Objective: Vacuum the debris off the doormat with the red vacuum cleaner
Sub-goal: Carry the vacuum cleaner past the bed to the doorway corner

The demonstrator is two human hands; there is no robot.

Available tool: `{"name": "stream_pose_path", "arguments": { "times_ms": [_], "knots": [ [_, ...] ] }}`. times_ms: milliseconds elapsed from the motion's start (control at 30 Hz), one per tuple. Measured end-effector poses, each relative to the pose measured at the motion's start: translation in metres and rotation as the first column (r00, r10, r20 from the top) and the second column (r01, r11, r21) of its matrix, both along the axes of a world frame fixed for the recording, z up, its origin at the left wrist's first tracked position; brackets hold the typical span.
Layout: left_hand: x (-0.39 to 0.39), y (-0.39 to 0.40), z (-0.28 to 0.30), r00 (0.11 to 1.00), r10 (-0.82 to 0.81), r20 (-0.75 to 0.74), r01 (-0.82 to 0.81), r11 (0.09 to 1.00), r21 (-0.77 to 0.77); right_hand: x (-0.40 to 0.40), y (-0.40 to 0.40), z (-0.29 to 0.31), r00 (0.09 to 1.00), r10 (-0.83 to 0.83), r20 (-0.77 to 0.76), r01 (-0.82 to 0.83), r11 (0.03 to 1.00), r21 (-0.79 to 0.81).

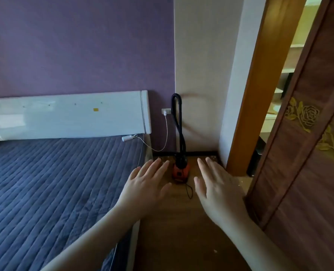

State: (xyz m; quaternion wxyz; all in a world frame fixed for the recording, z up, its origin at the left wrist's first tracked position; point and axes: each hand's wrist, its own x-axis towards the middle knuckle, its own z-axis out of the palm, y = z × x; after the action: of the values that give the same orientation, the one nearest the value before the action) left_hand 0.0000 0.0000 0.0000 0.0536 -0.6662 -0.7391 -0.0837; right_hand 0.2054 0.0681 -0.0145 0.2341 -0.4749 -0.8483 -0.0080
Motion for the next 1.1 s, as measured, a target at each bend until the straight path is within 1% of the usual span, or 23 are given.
{"name": "stream_pose_path", "arguments": {
  "times_ms": [67,200,300,467,667,800,933,1100],
  "knots": [
    [0.008,0.017,-0.004,0.999,-0.016,0.034,0.015,1.000,0.010,0.007,0.019,-0.004,1.000,0.001,0.001,-0.001,0.998,-0.060],
    [0.008,0.051,-0.018,1.000,0.004,0.016,-0.004,1.000,0.009,-0.001,0.054,-0.025,0.998,0.056,0.012,-0.055,0.996,-0.076],
    [-0.002,0.075,-0.033,1.000,0.028,-0.007,-0.027,0.997,0.072,-0.020,0.073,-0.038,0.996,0.091,-0.009,-0.091,0.992,-0.091],
    [-0.033,0.117,-0.064,0.995,0.072,0.076,-0.081,0.989,0.121,-0.071,0.119,-0.059,0.995,0.095,-0.018,-0.096,0.989,-0.116],
    [-0.105,0.169,-0.098,0.985,0.069,0.161,-0.084,0.992,0.093,-0.138,0.185,-0.087,0.986,0.127,0.104,-0.105,0.976,-0.190],
    [-0.149,0.204,-0.116,0.979,0.072,0.190,-0.088,0.993,0.076,-0.172,0.222,-0.098,0.978,0.132,0.163,-0.098,0.975,-0.198],
    [-0.174,0.250,-0.133,0.976,0.057,0.208,-0.067,0.997,0.041,-0.192,0.261,-0.108,0.977,0.106,0.184,-0.067,0.976,-0.206],
    [-0.192,0.326,-0.146,0.980,0.023,0.199,-0.026,1.000,0.013,-0.197,0.325,-0.130,0.977,0.061,0.204,-0.007,0.966,-0.258]
  ]
}}
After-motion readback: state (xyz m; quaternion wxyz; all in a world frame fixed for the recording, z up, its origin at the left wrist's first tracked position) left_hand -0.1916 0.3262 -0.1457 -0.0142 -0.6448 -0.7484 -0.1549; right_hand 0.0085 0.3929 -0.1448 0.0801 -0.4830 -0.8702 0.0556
